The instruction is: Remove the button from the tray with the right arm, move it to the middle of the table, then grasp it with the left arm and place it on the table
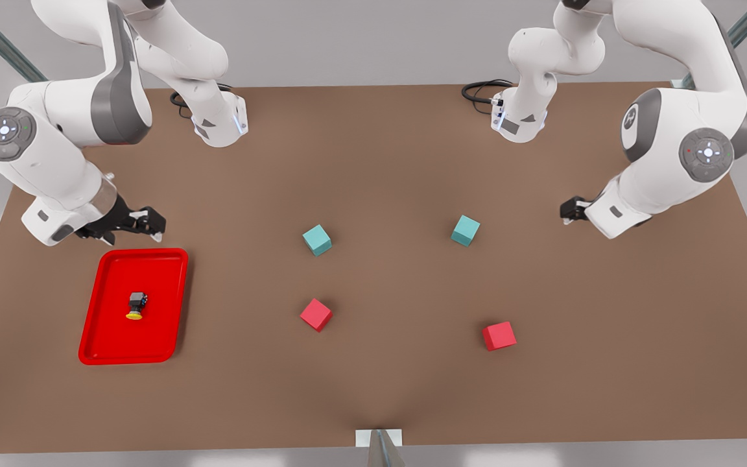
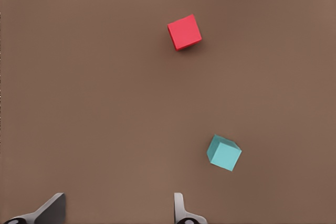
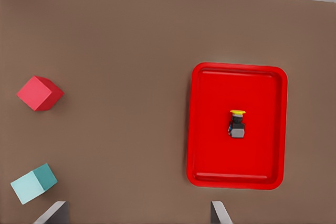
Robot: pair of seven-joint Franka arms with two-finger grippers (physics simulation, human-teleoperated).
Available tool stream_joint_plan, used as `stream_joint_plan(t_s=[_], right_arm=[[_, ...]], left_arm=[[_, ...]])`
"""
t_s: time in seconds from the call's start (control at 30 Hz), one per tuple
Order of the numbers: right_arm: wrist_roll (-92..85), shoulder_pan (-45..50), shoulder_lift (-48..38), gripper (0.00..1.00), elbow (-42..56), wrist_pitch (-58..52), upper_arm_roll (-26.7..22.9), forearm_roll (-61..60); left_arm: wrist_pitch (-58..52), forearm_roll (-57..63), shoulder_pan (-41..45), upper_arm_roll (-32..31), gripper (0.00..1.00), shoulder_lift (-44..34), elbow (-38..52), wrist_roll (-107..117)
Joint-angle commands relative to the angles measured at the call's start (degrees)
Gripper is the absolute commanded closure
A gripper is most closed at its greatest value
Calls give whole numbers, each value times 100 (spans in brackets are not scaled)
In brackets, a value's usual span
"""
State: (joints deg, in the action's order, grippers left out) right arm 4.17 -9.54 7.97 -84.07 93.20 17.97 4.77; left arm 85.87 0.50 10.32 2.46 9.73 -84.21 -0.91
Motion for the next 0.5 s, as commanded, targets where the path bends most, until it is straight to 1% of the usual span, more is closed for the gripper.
stream_joint_plan(t_s=[0.0,0.07,0.13,0.17,0.2,0.23,0.27,0.3,0.33,0.37,0.4,0.47], right_arm=[[180,-22,-6,0,-22,154,5,-2],[189,-110,12,0,-31,58,5,-29],[128,-109,222,0,-39,5,5,-2],[84,-285,625,0,-241,-433,-4,-2],[75,-487,829,0,-531,-321,-4,7],[-65,-663,777,0,-1338,425,5,15],[-505,-1014,662,0,-2411,1646,23,15],[-725,-1322,653,0,-3132,2675,23,15],[-795,-1568,671,0,-3633,3712,23,305],[-936,-1815,680,0,-3985,4407,31,481],[-1401,-2008,724,0,-4056,4856,31,499],[-1973,-2307,1005,0,-4030,5348,23,516]], left_arm=[[421,38,5,0,0,-6,1,91],[413,38,13,8,0,64,10,74],[448,29,31,8,0,214,19,82],[483,38,40,8,0,319,28,82],[509,29,40,8,0,363,28,82],[518,38,40,8,0,363,36,82],[544,38,40,8,0,372,36,82],[544,38,40,8,0,381,28,82],[544,29,40,8,0,407,36,82],[544,29,40,8,0,416,28,74],[562,29,40,8,0,425,28,74],[597,29,40,8,0,460,28,74]])
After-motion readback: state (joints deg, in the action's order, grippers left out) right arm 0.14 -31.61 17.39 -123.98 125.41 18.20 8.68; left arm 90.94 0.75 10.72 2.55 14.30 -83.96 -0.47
